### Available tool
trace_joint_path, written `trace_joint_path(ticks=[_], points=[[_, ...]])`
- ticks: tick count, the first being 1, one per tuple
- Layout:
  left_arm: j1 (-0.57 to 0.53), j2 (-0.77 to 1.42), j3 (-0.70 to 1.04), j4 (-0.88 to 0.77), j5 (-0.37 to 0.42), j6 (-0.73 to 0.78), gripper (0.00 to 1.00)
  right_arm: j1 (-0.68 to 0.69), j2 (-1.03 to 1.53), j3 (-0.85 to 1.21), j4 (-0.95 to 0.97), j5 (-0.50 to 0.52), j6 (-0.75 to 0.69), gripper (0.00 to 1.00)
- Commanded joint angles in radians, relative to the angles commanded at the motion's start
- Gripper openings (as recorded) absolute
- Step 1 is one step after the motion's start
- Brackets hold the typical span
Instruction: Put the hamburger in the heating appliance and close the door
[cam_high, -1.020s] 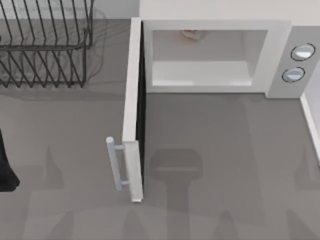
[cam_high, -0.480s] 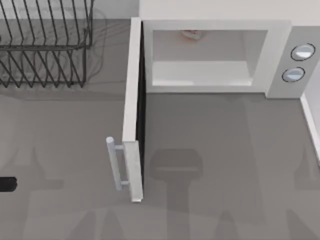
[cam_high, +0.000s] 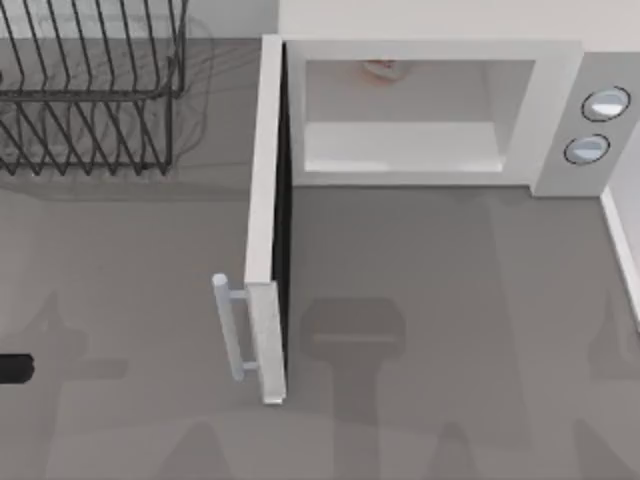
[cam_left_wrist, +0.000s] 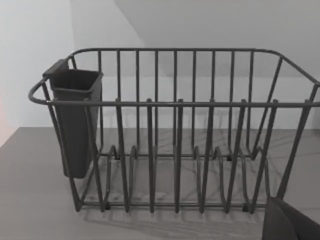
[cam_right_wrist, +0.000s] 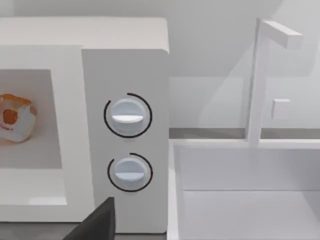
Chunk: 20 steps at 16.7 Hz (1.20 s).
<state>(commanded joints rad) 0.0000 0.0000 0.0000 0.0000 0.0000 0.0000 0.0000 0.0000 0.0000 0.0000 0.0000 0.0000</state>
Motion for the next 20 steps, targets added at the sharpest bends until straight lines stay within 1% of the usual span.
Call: trace_joint_path(ticks=[4, 5, 7, 11, 14, 20], points=[[0.003, 0.003, -0.001, 0.003, 0.003, 0.000, 0.00, 0.000, 0.000, 0.000, 0.000, 0.000, 0.000, 1.00], [0.016, 0.016, -0.005, 0.016, 0.016, 0.001, 0.00, 0.000, 0.000, 0.000, 0.000, 0.000, 0.000, 1.00], [0.071, 0.064, -0.016, 0.071, 0.072, 0.002, 0.00, 0.000, 0.000, 0.000, 0.000, 0.000, 0.000, 1.00], [0.214, 0.158, -0.039, 0.197, 0.215, 0.002, 0.00, 0.000, 0.000, 0.000, 0.000, 0.000, 0.000, 1.00], [0.292, 0.218, -0.053, 0.271, 0.293, 0.004, 0.00, 0.000, 0.000, 0.000, 0.000, 0.000, 0.000, 1.00], [0.300, 0.218, -0.046, 0.265, 0.300, 0.004, 0.00, 0.000, 0.000, 0.000, 0.000, 0.000, 0.000, 1.00]])
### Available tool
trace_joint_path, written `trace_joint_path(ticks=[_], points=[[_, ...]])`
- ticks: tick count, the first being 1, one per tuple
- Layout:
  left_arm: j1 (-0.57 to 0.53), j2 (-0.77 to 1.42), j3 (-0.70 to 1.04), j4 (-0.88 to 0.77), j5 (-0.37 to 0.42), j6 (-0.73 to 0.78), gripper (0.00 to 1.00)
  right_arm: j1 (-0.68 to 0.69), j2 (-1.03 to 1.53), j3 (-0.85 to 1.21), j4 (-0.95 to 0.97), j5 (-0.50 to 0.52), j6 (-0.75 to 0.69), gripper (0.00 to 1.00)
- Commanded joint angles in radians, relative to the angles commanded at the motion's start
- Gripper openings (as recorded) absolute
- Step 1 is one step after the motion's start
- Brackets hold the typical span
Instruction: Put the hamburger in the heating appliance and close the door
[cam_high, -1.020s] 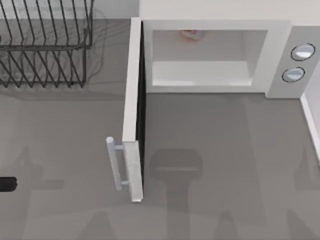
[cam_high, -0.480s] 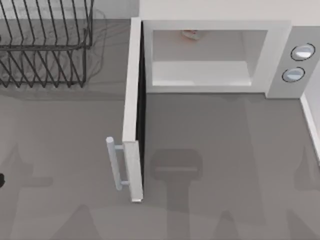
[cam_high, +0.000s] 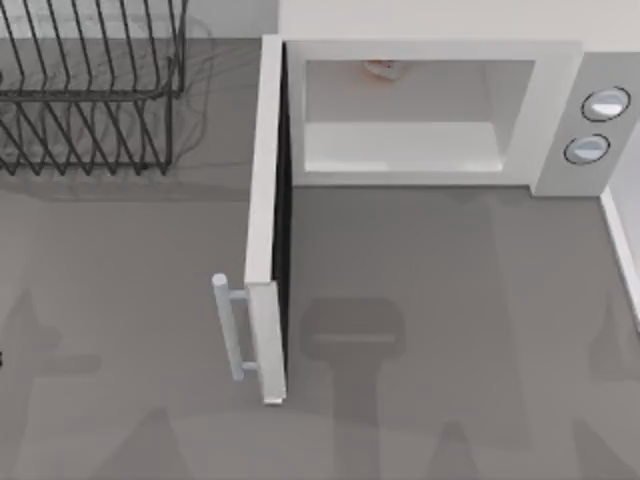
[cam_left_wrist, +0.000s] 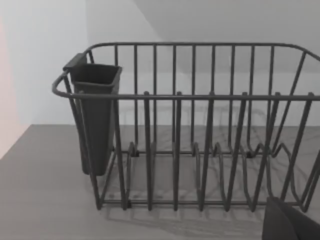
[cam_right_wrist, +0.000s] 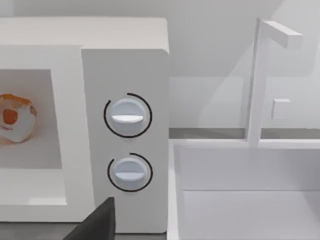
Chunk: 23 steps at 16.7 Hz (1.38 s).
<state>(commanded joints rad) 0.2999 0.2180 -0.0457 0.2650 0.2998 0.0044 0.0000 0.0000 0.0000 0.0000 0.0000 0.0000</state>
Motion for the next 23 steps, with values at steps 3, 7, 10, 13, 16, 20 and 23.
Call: trace_joint_path(ticks=[3, 7, 10, 13, 16, 20, 23], points=[[0.006, -0.021, 0.014, -0.035, 0.006, 0.000, 0.00, 0.000, 0.000, 0.000, 0.000, 0.000, 0.000, 1.00], [0.005, -0.020, 0.012, -0.036, 0.006, 0.000, 0.00, 0.000, 0.000, 0.000, 0.000, 0.000, 0.000, 1.00], [0.043, -0.005, 0.028, -0.037, 0.044, 0.000, 0.00, 0.000, 0.000, 0.000, 0.000, 0.000, 0.000, 1.00], [0.157, 0.010, 0.051, -0.047, 0.158, 0.001, 0.00, 0.000, 0.000, 0.000, 0.000, 0.000, 0.000, 1.00], [0.257, 0.025, 0.074, -0.056, 0.259, 0.002, 0.00, 0.000, 0.000, 0.000, 0.000, 0.000, 0.000, 1.00], [0.305, 0.033, 0.095, -0.068, 0.306, 0.002, 0.00, 0.000, 0.000, 0.000, 0.000, 0.000, 0.000, 1.00], [0.300, 0.031, 0.093, -0.069, 0.302, 0.003, 0.00, 0.000, 0.000, 0.000, 0.000, 0.000, 0.000, 1.00]])
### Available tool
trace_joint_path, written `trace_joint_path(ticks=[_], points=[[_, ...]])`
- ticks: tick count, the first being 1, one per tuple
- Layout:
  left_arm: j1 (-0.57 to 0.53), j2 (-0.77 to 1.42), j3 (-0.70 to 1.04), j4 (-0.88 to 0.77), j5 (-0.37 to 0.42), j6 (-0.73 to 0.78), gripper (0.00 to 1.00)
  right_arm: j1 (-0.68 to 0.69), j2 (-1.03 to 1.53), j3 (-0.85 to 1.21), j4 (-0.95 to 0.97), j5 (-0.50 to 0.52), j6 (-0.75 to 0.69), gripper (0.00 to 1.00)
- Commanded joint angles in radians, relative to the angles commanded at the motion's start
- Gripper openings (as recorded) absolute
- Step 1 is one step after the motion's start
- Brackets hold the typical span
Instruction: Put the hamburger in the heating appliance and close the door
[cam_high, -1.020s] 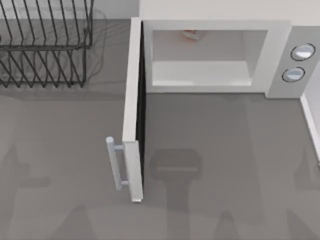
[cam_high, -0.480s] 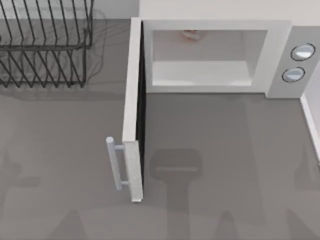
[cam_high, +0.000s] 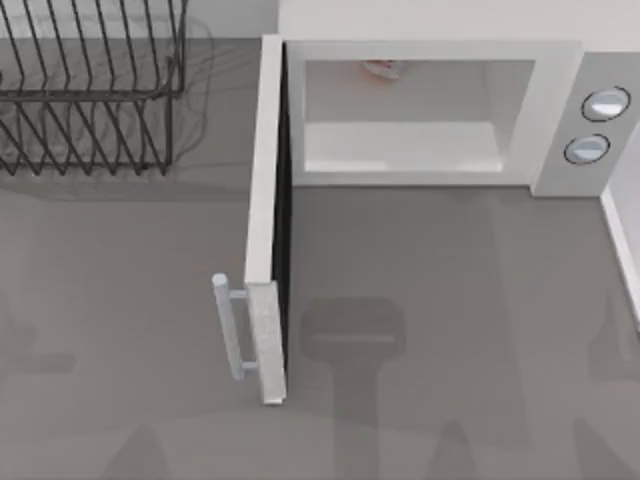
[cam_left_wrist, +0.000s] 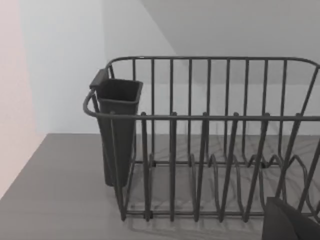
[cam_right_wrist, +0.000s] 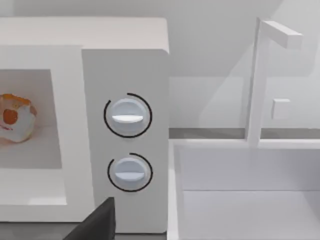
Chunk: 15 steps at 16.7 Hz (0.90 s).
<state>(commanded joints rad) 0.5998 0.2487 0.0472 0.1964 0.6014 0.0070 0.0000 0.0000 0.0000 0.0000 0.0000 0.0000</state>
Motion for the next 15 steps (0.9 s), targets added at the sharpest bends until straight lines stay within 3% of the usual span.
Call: trace_joint_path(ticks=[3, 5, 8, 12, 15], points=[[-0.066, 0.063, 0.057, -0.048, -0.061, -0.017, 0.00, 0.000, 0.000, 0.000, 0.000, 0.000, 0.000, 1.00], [-0.163, 0.153, 0.132, -0.111, -0.153, -0.044, 0.00, 0.000, 0.000, 0.000, 0.000, 0.000, 0.000, 1.00], [-0.387, 0.344, 0.274, -0.243, -0.364, -0.104, 0.00, 0.000, 0.000, 0.000, 0.000, 0.000, 0.000, 1.00], [-0.781, 0.615, 0.479, -0.450, -0.688, -0.217, 0.00, 0.000, 0.000, 0.000, 0.000, 0.000, 0.000, 1.00], [-1.010, 0.753, 0.607, -0.595, -0.868, -0.307, 0.00, 0.000, 0.000, 0.000, 0.000, 0.000, 0.000, 1.00]])
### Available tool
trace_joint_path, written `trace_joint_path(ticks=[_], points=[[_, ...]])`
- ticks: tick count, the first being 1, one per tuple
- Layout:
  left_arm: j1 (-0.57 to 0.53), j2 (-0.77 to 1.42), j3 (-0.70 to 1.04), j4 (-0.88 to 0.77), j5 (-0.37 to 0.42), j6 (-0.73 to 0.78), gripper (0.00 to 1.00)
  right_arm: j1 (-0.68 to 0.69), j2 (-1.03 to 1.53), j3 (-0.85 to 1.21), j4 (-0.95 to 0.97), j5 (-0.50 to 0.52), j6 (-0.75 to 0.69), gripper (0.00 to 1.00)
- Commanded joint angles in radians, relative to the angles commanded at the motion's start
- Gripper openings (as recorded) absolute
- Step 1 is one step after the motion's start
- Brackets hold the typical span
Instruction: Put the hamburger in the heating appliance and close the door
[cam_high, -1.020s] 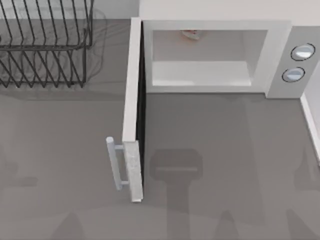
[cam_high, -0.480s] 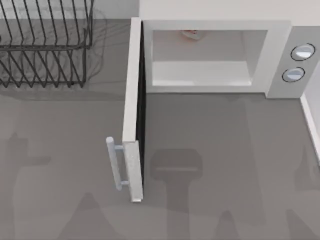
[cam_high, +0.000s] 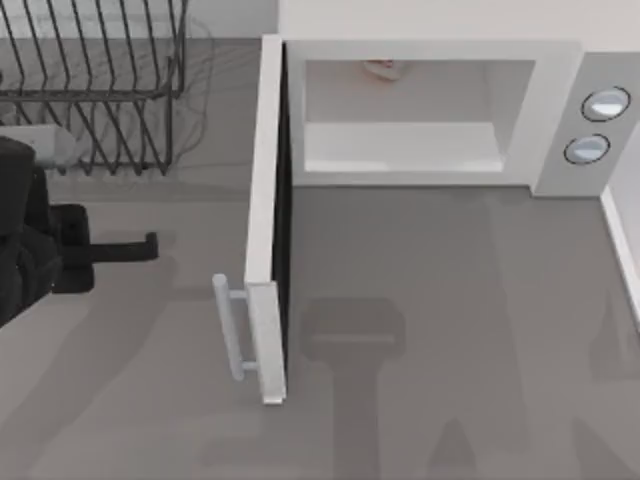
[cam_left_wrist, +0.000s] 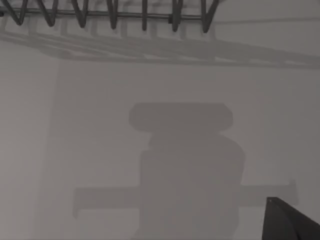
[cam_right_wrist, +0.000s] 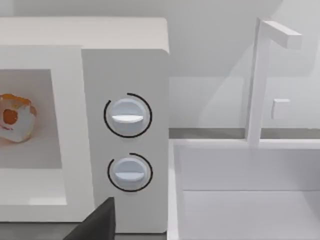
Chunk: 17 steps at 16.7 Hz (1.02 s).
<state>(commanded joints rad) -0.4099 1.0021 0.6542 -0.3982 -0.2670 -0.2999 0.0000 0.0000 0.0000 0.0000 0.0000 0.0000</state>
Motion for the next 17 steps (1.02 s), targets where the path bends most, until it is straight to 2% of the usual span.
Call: trace_joint_path(ticks=[2, 5, 13, 17], points=[[-0.101, 0.047, 0.063, -0.078, -0.071, -0.054, 0.00, 0.000, 0.000, 0.000, 0.000, 0.000, 0.000, 1.00], [-0.174, 0.070, 0.118, -0.153, -0.114, -0.108, 0.00, 0.000, 0.000, 0.000, 0.000, 0.000, 0.000, 1.00], [-0.176, 0.090, 0.111, -0.153, -0.120, -0.120, 0.00, 0.000, 0.000, 0.000, 0.000, 0.000, 0.000, 1.00], [-0.176, 0.142, 0.005, -0.005, -0.121, -0.119, 0.00, 0.000, 0.000, 0.000, 0.000, 0.000, 0.000, 1.00]])
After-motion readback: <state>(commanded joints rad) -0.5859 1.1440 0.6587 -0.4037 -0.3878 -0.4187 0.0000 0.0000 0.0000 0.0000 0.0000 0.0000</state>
